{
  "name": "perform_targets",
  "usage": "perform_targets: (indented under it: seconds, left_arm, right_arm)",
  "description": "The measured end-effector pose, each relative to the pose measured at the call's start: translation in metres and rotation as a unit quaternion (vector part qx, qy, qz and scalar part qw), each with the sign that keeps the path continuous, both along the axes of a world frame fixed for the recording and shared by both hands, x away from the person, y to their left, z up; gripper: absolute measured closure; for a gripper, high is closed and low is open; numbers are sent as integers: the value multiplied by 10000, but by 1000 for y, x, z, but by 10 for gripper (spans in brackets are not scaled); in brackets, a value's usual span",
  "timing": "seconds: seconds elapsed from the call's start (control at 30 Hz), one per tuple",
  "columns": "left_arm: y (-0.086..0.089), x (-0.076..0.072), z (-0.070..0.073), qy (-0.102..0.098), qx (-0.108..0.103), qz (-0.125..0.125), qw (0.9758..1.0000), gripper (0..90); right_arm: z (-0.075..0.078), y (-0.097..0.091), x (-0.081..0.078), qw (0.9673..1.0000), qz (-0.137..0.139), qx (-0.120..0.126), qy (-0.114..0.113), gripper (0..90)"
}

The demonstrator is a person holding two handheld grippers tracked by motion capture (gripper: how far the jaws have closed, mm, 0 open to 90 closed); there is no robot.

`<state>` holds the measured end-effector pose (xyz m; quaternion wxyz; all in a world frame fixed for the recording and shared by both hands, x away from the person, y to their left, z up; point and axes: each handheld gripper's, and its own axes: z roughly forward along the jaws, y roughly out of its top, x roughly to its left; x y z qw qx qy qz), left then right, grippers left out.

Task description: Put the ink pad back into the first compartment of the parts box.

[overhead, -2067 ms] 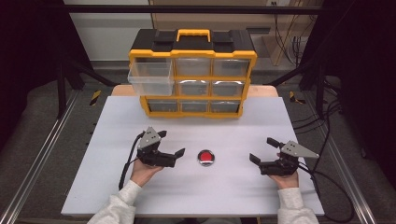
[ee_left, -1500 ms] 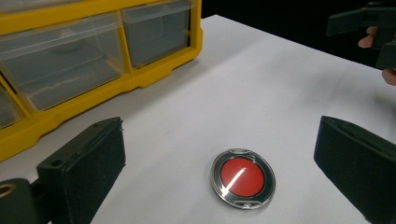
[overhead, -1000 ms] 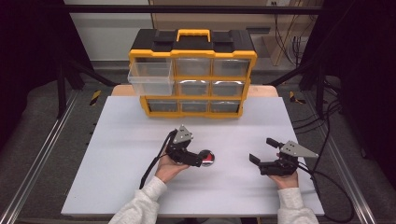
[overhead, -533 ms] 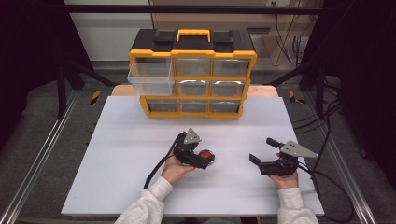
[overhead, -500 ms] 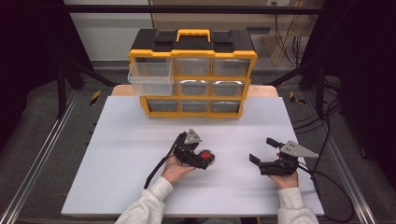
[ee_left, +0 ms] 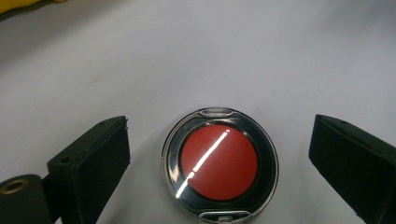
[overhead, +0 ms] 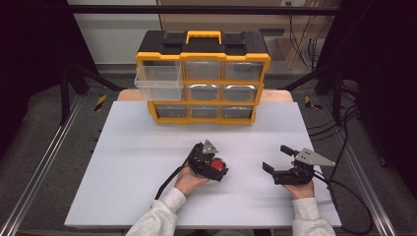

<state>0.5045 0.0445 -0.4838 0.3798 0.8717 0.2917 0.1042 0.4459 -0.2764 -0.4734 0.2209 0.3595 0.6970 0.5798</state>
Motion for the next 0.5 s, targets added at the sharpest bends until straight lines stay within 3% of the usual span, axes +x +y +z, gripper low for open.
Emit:
perform_targets:
  seconds: [0.23,0.5]
  left_arm:
    - [-5,-1,-5,61,181,-8,9998,121]
    - [-6,0,-7,83,234,44,9997,182]
  right_arm:
    - [0,0,0,10000,3,-12,12,2]
    - [0,0,0,10000,1,-10,-1,2]
